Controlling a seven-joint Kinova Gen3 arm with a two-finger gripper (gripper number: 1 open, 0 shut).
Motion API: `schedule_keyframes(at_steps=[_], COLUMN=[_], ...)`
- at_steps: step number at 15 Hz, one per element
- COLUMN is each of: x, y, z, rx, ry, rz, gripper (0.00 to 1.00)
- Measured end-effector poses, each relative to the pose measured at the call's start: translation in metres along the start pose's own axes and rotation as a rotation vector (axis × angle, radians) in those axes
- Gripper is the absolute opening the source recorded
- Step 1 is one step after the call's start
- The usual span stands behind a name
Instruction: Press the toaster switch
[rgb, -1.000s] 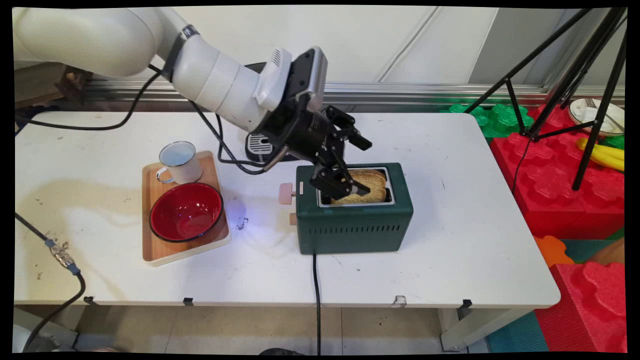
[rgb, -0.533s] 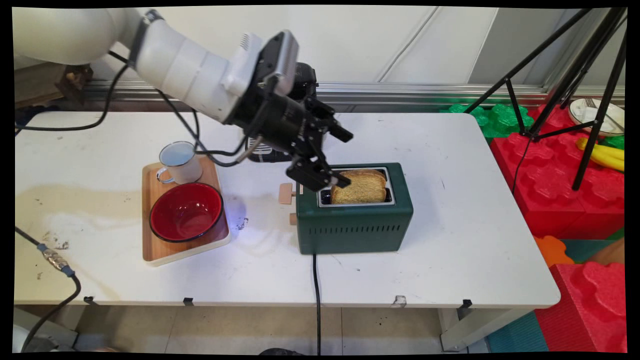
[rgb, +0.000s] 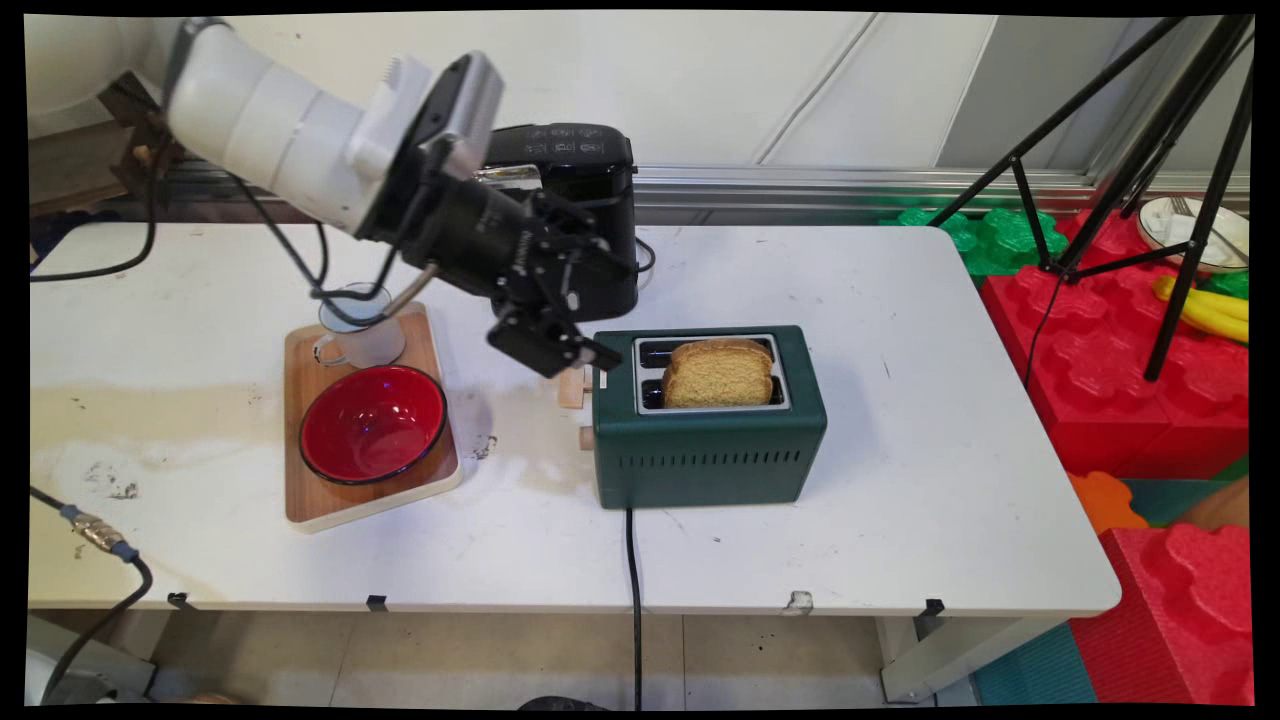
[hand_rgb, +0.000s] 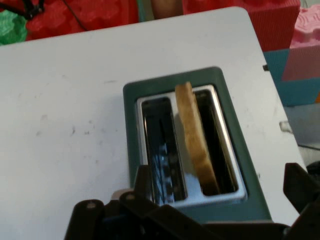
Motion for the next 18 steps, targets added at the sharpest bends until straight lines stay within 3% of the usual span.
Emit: schedule_keyframes(at_steps=[6,17,18], x=[-0.028,-0.060,-0.060], y=[0.000,-0.005,-0.005], z=[-0.018,-0.017,-0.016], rx=[-0.006,-0.015,-0.017], ry=[-0.033,-0.061,-0.061], rz=[-0.023,-0.048,-0.047], gripper=[1.00,1.00,0.00])
